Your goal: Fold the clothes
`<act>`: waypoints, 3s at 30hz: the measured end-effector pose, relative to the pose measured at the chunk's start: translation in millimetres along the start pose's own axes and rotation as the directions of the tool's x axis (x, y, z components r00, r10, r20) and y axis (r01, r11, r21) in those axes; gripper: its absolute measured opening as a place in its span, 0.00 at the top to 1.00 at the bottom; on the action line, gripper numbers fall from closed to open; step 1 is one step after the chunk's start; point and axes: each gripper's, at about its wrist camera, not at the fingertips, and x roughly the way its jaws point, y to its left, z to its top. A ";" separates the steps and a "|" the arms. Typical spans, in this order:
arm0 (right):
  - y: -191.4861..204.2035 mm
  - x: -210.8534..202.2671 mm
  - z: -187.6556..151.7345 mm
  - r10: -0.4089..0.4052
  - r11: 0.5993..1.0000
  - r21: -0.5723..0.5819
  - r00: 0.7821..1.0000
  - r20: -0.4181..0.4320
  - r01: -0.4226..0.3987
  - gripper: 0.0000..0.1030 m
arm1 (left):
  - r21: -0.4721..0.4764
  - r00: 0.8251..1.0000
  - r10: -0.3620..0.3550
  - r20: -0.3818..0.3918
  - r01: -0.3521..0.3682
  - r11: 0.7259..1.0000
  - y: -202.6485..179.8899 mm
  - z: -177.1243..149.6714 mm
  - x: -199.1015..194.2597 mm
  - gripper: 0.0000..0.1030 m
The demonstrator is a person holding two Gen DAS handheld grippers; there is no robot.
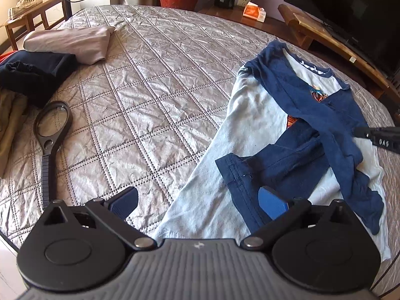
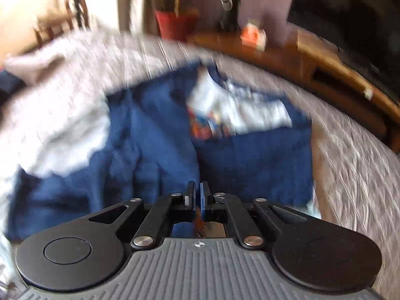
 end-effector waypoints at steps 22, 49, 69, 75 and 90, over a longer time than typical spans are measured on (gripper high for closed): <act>-42.8 -67.6 -169.0 0.126 0.768 0.624 0.989 0.076 -0.146 0.73 | 0.123 1.000 0.001 0.008 -0.001 0.992 -20.8 -8.0 -5.7 0.01; 0.7 -78.0 -175.4 -0.016 0.833 0.553 0.998 0.068 -0.024 0.88 | 0.180 1.000 -0.012 0.002 0.011 0.984 -38.1 -16.2 0.1 0.01; 43.5 -106.6 -185.5 -0.025 0.779 0.625 0.999 -0.038 0.043 0.91 | 0.265 1.000 0.000 0.025 -0.006 0.964 -46.4 -23.2 -3.8 0.01; 38.0 -127.8 -186.2 -0.105 0.678 0.733 0.994 0.020 0.057 0.06 | 0.289 1.000 0.005 0.029 -0.014 0.957 -48.3 -24.4 -4.5 0.01; 17.2 -105.2 -159.7 -0.101 0.803 0.594 0.993 0.058 0.046 0.32 | 0.305 0.998 0.032 0.052 -0.046 0.951 -37.6 -22.2 -8.2 0.01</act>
